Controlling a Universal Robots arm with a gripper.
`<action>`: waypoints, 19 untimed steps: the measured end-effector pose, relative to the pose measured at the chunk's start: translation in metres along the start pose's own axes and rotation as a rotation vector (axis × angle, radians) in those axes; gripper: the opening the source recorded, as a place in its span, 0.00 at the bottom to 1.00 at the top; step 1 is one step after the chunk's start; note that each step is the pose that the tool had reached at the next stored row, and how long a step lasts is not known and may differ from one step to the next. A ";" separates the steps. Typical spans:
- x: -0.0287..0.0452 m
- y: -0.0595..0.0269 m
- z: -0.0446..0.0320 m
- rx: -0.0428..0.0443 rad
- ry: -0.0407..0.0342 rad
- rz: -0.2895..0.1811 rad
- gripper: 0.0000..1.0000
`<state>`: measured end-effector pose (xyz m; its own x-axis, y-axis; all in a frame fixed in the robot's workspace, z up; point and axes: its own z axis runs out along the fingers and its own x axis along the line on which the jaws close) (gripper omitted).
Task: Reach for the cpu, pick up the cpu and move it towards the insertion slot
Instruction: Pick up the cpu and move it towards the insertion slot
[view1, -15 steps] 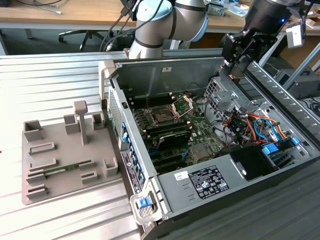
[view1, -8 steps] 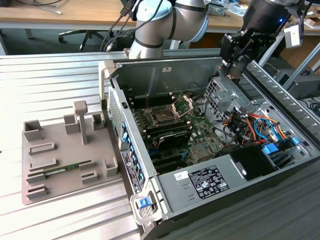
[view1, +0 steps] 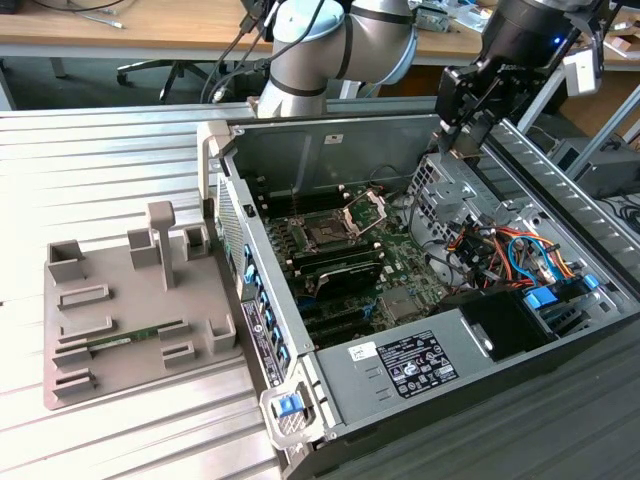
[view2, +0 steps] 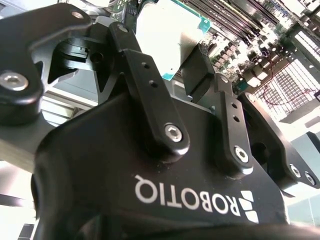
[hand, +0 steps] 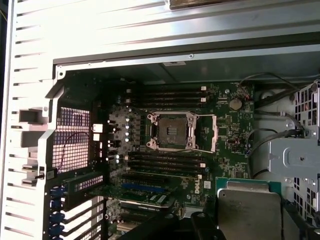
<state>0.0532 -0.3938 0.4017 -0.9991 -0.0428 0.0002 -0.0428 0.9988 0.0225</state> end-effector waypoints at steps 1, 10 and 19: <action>0.0005 0.0000 0.0000 -0.0001 0.0000 0.000 0.55; 0.0082 0.0003 0.0001 0.0000 0.0000 0.000 0.55; 0.0173 0.0007 0.0003 0.0000 0.0000 0.000 0.55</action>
<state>0.0359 -0.3938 0.4014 -0.9991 -0.0428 0.0002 -0.0428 0.9988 0.0225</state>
